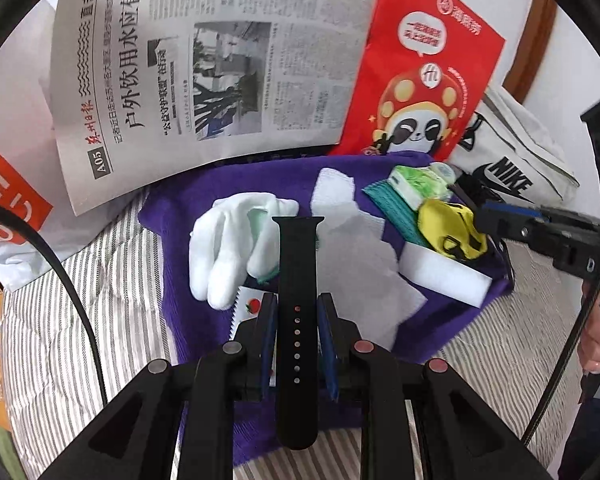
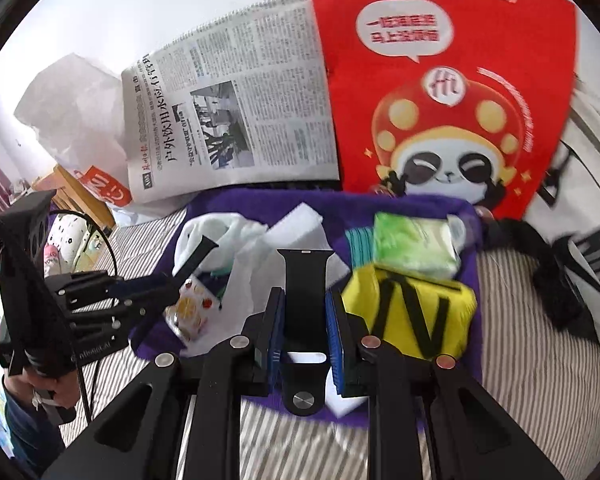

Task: Organize soft objects
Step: 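Lower the strap pieces onto the towel and open both grippers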

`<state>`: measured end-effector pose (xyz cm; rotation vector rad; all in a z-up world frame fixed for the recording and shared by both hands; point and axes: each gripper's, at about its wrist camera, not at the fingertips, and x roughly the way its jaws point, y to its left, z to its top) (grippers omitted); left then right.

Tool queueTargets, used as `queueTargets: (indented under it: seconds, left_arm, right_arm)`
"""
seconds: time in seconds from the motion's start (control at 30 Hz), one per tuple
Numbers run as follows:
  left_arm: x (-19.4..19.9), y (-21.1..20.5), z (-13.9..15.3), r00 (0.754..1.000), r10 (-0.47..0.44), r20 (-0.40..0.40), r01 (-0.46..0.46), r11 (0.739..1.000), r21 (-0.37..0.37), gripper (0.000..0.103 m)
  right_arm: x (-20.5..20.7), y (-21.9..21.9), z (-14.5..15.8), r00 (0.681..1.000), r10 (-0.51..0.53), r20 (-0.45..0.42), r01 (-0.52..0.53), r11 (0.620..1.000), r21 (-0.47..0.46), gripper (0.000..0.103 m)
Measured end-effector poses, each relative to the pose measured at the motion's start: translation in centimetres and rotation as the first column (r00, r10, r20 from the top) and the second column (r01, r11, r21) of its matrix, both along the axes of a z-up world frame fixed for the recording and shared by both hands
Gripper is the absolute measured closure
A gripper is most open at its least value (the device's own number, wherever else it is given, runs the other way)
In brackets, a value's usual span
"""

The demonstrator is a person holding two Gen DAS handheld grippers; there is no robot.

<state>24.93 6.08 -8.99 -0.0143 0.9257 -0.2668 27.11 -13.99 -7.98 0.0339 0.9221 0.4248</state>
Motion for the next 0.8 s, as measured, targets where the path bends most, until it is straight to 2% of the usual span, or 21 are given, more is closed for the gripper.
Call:
queueTargets:
  seconds: [0.23, 0.53, 0.67, 0.7, 0.8]
  left_arm:
    - [2.0, 0.7, -2.2, 0.999, -0.007, -0.035, 0.007, 1.000, 0.013, 0.083]
    - [2.8, 0.9, -4.8, 0.997, -0.022, -0.078, 0.024, 0.999, 0.025, 0.082]
    - [2.4, 1.6, -4.6, 0.996, -0.028, -0.080, 0.028, 1.000, 0.001, 0.071]
    - [2.2, 1.7, -4.5, 0.997, -0.030, -0.075, 0.030, 1.000, -0.001, 0.065]
    - [1.7, 2.0, -3.7, 0.998, -0.035, -0.058, 0.035, 0.999, -0.006, 0.060]
  right_arm:
    - [3.5, 1.1, -1.0, 1.000, 0.004, -0.017, -0.004, 1.000, -0.013, 0.082]
    - [5.5, 1.9, -2.3, 0.999, 0.006, -0.039, -0.008, 0.999, -0.048, 0.082]
    - [5.9, 2.6, -3.0, 0.998, 0.023, -0.055, -0.026, 0.998, -0.058, 0.082]
    - [6.1, 2.7, -3.2, 0.998, 0.026, -0.060, -0.029, 0.998, -0.057, 0.082]
    - [6.5, 3.2, -3.7, 0.997, 0.031, -0.074, -0.036, 0.997, -0.062, 0.082]
